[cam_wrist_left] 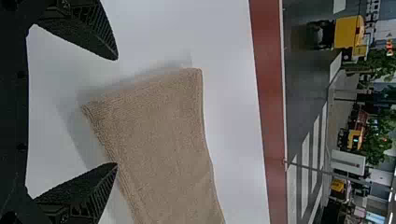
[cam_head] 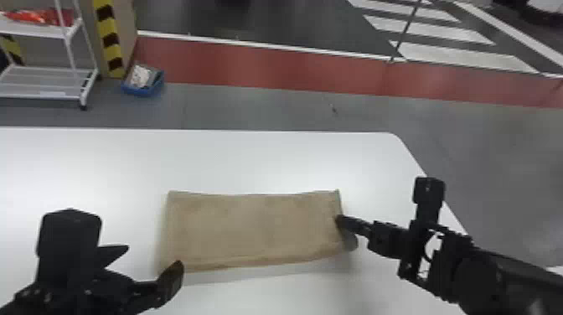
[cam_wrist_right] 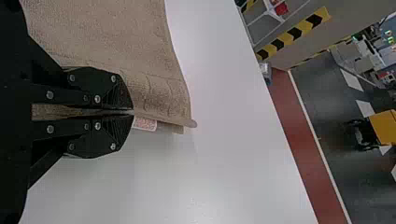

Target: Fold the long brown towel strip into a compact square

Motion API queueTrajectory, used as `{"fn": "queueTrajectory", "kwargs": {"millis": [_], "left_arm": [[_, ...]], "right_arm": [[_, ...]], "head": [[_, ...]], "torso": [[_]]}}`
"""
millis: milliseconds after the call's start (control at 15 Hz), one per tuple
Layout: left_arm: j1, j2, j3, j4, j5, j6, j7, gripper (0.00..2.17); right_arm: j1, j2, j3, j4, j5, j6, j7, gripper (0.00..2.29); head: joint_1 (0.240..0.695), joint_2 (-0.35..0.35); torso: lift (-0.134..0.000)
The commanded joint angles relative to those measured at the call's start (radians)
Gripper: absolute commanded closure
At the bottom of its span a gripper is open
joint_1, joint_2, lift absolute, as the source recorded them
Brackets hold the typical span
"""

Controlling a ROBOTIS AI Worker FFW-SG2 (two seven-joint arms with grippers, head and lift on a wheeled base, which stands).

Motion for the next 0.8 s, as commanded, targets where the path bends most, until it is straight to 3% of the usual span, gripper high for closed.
{"fn": "queueTrajectory", "kwargs": {"millis": [0, 133, 533, 733], "left_arm": [[0.009, 0.0, 0.036, -0.016, 0.021, -0.001, -0.006, 0.08], [0.015, 0.0, 0.071, -0.036, 0.042, -0.001, -0.008, 0.08], [0.012, -0.009, 0.129, -0.041, 0.058, 0.002, -0.018, 0.08], [0.008, -0.016, 0.201, -0.025, 0.085, -0.001, -0.031, 0.08]], "right_arm": [[0.008, 0.0, -0.021, -0.058, -0.043, 0.028, -0.001, 1.06], [0.018, 0.0, -0.048, -0.082, -0.078, 0.04, -0.01, 1.06], [0.009, 0.0, -0.052, -0.098, -0.087, 0.052, -0.015, 1.05], [0.011, 0.002, -0.045, -0.138, -0.153, 0.055, -0.038, 1.05]], "head": [[0.695, -0.241], [0.695, -0.228], [0.695, -0.211], [0.695, -0.188]], "torso": [[-0.124], [-0.124], [-0.124], [-0.124]]}}
